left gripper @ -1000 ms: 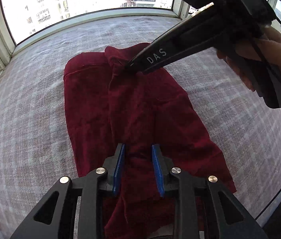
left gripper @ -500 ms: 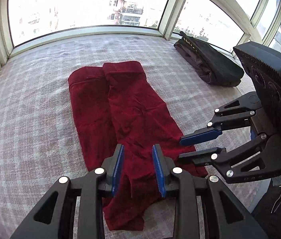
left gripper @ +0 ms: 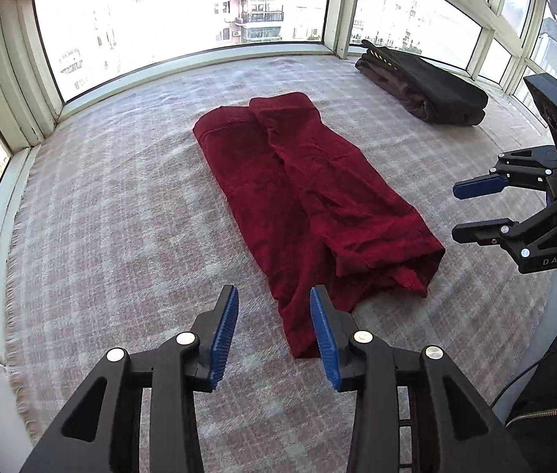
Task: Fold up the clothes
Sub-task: 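Open the right gripper and withdraw both grippers from the shorts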
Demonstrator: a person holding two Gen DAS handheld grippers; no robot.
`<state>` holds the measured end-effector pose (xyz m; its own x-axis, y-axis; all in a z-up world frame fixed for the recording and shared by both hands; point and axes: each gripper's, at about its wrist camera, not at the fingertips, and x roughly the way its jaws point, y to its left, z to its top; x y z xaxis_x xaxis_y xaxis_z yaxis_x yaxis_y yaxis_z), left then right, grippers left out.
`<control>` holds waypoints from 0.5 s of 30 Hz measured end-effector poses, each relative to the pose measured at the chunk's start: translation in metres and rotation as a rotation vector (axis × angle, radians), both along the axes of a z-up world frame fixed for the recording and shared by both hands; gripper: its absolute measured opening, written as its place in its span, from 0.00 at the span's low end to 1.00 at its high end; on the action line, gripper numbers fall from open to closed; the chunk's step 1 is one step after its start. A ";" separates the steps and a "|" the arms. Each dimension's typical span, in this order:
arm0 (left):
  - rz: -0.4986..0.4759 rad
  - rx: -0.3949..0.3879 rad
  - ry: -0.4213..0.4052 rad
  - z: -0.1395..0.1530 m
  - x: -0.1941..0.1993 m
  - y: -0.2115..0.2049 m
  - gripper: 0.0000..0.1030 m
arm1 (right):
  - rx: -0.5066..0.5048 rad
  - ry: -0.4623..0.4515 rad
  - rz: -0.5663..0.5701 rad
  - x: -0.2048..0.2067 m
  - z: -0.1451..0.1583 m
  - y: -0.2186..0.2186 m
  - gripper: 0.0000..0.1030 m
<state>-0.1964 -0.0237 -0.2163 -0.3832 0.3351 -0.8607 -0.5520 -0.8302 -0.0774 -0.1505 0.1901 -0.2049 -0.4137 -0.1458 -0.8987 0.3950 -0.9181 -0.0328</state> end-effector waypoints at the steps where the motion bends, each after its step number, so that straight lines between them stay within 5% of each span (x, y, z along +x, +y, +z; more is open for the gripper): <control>1: 0.002 0.000 -0.024 -0.004 0.003 -0.002 0.37 | 0.016 -0.005 -0.031 0.001 -0.002 0.001 0.48; 5: 0.041 0.000 -0.086 -0.018 0.005 0.000 0.37 | -0.070 -0.100 -0.141 -0.004 -0.010 0.013 0.48; 9: 0.071 0.050 -0.137 -0.025 0.002 0.004 0.44 | -0.090 -0.110 -0.202 -0.003 -0.017 0.013 0.48; 15: 0.027 0.002 -0.156 -0.039 0.003 0.016 0.45 | -0.095 -0.125 -0.213 -0.010 -0.024 0.004 0.48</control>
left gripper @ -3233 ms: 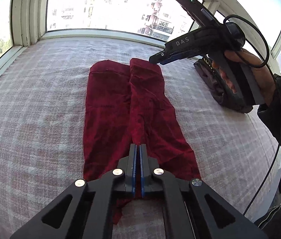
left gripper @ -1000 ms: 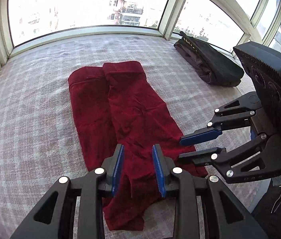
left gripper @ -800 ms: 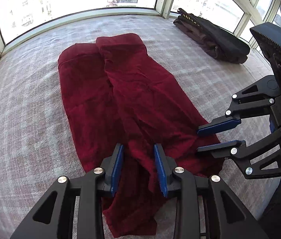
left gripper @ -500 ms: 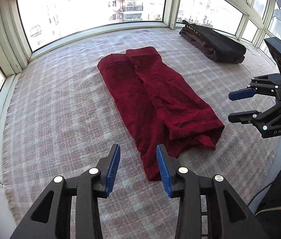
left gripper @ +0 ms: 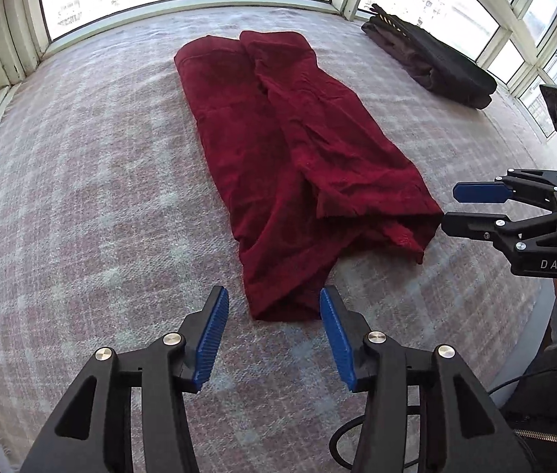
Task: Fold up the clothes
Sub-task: 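Open the right gripper and withdraw both grippers from the shorts, then grasp the end of the red shorts strip with the left gripper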
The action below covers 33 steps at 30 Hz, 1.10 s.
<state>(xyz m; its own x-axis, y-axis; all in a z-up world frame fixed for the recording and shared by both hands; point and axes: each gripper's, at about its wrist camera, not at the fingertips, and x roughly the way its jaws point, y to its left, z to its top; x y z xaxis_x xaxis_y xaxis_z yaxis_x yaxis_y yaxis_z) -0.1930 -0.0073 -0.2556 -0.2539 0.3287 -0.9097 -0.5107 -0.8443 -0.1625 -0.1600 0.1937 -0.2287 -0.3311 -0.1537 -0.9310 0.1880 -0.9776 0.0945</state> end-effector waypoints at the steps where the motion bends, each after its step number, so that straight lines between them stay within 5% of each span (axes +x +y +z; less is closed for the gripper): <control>1: -0.001 -0.005 -0.001 -0.002 -0.001 0.000 0.45 | 0.009 0.002 0.002 0.000 0.000 -0.001 0.48; 12: -0.023 0.020 0.002 -0.002 -0.006 -0.001 0.45 | 0.020 -0.031 0.032 -0.006 -0.008 -0.013 0.48; 20: -0.054 0.032 0.006 -0.002 -0.005 0.000 0.24 | -0.007 -0.044 0.005 -0.011 -0.010 -0.008 0.46; 22: -0.061 0.035 0.007 -0.002 -0.005 0.001 0.20 | -0.004 -0.038 0.009 -0.011 -0.010 -0.008 0.41; 26: -0.075 0.037 0.014 -0.002 -0.004 0.002 0.08 | -0.058 -0.049 0.021 -0.013 -0.010 -0.008 0.05; 33: -0.070 0.069 0.025 0.003 -0.004 0.000 0.04 | -0.113 -0.058 0.004 -0.015 -0.007 -0.004 0.04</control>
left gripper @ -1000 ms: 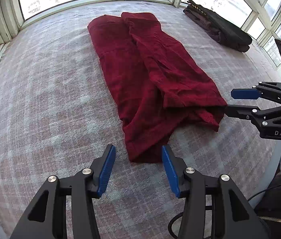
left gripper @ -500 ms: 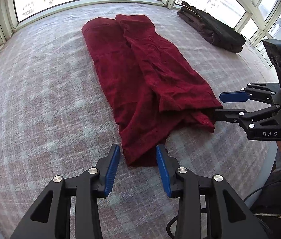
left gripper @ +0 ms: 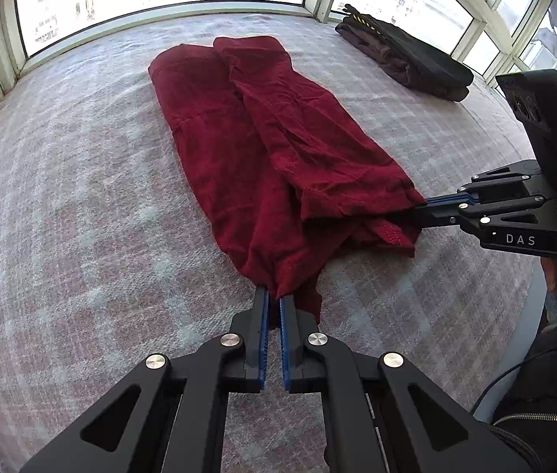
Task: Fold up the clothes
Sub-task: 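Grasp the end of the red shorts strip with the left gripper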
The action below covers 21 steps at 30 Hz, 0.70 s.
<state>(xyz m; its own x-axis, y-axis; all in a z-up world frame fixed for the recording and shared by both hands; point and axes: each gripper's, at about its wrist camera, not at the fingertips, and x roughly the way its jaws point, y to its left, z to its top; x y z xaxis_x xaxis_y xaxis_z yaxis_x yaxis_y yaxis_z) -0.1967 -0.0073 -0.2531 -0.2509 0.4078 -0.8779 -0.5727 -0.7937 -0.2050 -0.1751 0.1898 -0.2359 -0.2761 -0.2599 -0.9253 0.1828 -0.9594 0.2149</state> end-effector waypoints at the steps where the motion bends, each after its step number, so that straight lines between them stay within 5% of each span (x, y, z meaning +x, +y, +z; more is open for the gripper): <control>1: 0.006 0.008 0.005 0.002 0.000 -0.001 0.04 | -0.007 0.001 -0.003 0.000 0.001 0.001 0.04; 14: 0.020 0.075 0.073 0.041 -0.009 -0.005 0.04 | -0.060 0.083 -0.022 -0.005 0.046 0.010 0.04; 21: 0.038 0.124 0.087 0.057 -0.027 -0.003 0.04 | -0.169 0.098 -0.082 -0.012 0.056 0.023 0.04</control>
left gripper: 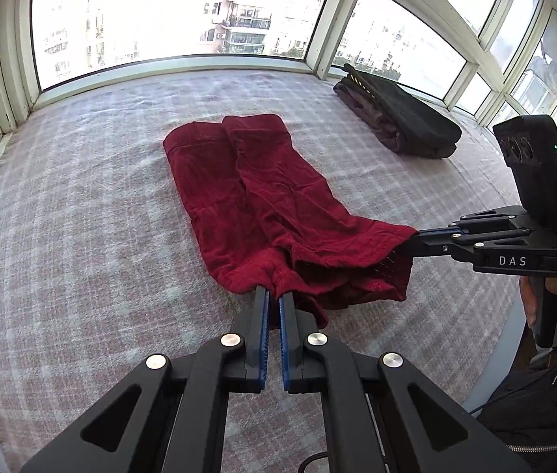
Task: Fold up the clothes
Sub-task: 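Grasp the end of the red shorts strip with the left gripper, then lift the held end and fold it over onto the strip, then release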
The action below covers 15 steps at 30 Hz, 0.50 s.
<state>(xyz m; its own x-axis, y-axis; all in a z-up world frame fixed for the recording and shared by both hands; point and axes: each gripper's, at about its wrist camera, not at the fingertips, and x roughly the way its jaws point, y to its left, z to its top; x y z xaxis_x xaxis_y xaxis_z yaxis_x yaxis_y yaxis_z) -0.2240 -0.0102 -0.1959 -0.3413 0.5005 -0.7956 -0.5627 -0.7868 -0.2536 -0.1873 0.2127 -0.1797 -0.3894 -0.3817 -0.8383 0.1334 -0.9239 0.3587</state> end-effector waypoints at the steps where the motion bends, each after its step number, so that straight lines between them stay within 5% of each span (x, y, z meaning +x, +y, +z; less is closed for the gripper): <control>1: 0.003 0.010 0.005 0.004 -0.005 0.000 0.04 | -0.020 0.011 -0.008 -0.003 0.006 0.002 0.04; 10: 0.037 0.007 0.070 0.035 -0.100 0.007 0.04 | -0.088 0.070 -0.064 -0.097 0.030 0.023 0.04; 15: 0.035 -0.028 0.052 0.022 -0.167 0.017 0.04 | -0.059 0.030 -0.095 -0.168 0.012 0.040 0.04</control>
